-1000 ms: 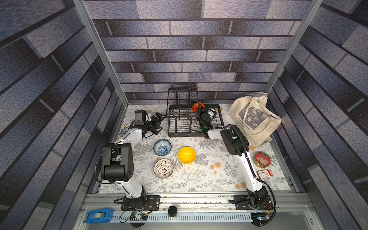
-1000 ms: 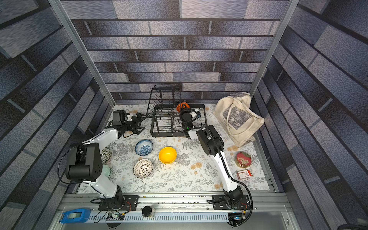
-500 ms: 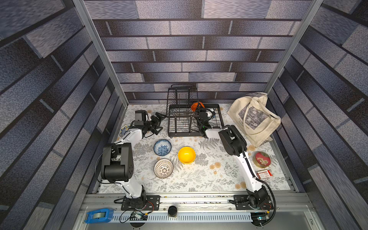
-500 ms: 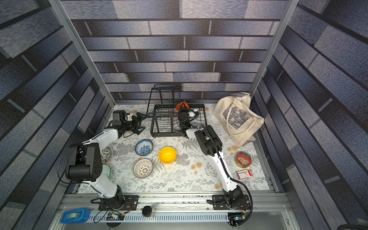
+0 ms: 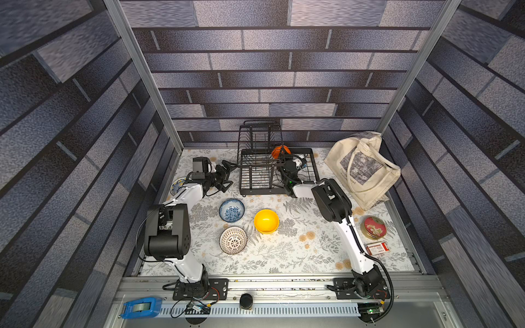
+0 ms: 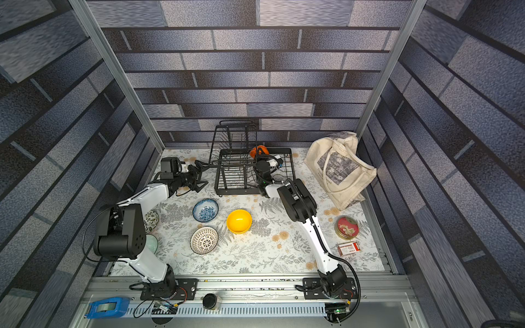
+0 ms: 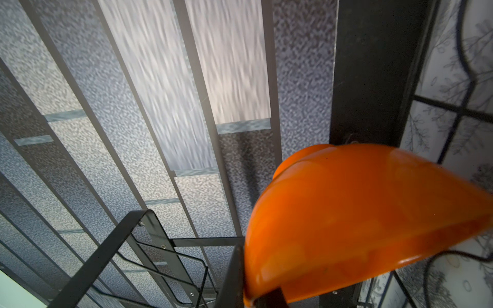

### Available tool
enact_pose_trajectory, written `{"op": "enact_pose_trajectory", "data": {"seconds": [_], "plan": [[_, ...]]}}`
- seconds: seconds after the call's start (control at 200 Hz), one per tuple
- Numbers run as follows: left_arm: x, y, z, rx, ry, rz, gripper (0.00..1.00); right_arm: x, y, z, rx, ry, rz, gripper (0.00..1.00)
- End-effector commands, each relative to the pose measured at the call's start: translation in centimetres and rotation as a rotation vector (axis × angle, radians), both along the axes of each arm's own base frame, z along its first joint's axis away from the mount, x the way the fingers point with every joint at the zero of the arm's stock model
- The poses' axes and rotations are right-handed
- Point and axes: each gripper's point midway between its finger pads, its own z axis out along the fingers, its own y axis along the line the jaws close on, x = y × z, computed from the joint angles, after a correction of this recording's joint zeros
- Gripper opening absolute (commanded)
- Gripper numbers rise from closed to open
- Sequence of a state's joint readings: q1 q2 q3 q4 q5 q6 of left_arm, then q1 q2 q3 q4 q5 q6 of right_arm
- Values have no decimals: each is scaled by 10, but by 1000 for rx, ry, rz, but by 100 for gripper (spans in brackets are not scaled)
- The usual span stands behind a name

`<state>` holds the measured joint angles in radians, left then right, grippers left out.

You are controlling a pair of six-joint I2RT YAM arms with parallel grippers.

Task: Load bowls into a dish rack
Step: Place the bowl in the dish rack.

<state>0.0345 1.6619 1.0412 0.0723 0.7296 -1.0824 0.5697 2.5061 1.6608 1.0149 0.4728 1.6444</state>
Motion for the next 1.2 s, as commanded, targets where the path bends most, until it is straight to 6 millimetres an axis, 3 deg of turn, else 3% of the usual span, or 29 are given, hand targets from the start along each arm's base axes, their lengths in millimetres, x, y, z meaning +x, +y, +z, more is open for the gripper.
{"op": "enact_pose_trajectory", "data": {"seconds": [0.0,0.225,0.741,0.837,1.192], "plan": [[0,1,2,-15,-12,1,100,-15,20,-84,-176,293,142,1],[0,2,3,-18,-14,4,100,-14,22,-98,-156,349,188,9],[0,1,1,-26,-8,5,100,-21,16,-110,-211,349,175,10],[0,1,0,-28,-7,4,100,-19,18,-103,-246,303,176,11],[0,0,0,-31,-6,2,100,-28,17,-118,-243,345,181,16]]}}
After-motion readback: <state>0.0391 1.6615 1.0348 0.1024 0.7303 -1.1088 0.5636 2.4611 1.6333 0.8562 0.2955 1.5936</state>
